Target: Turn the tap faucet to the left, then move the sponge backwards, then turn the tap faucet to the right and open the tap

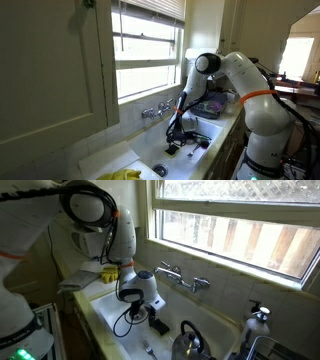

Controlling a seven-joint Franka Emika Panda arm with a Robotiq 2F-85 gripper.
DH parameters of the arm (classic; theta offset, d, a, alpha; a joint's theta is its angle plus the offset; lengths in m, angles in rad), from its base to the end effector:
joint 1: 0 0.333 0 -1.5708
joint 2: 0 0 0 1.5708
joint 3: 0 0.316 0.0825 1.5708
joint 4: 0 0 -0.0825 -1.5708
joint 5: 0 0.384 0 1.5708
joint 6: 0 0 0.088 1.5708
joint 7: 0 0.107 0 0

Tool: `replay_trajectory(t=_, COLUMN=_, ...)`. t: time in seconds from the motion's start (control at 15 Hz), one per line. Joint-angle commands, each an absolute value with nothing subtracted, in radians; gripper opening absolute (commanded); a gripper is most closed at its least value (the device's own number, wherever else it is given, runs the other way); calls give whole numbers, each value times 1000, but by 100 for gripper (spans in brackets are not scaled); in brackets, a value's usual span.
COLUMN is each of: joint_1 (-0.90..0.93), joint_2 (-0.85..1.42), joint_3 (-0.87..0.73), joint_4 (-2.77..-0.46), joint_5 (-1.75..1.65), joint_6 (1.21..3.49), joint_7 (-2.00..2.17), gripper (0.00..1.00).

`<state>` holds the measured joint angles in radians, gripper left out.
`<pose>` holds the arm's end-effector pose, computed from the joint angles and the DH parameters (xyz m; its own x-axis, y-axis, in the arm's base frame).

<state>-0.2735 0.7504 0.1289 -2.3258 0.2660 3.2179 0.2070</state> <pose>0.4757 -0.0853 0.0373 0.7833 -0.6142 0.0957 -0.6027 -0.7881 -0.1251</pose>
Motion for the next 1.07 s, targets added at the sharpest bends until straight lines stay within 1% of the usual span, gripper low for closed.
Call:
replay_trajectory(t=0.0, joint_1=-311, joint_2=582, joint_3=144, joint_4=-2481, joint_5=236, joint_6=3121, joint_7=165, gripper=100)
replay_trajectory(t=0.2, joint_1=-295, joint_2=468, joint_3=120, joint_4=-2559, joint_5=236, joint_6=3075, joint_7=137, gripper=100)
replay_trajectory(t=0.4, joint_1=-340, joint_2=333, joint_3=160, joint_4=-2622, joint_5=248, joint_6=3015, joint_7=86, gripper=100)
replay_trajectory(t=0.6, joint_1=-375, joint_2=199, joint_3=201, joint_4=-2649, joint_5=305, joint_6=2898, joint_7=24, gripper=100)
replay_trajectory(t=0.73, joint_1=-349, joint_2=105, joint_3=176, joint_4=-2652, joint_5=348, joint_6=2800, joint_7=-21, gripper=100)
replay_trajectory(t=1.0, joint_1=-252, joint_2=-58, joint_3=56, joint_4=-2632, joint_5=327, joint_6=2591, joint_7=-36, gripper=100)
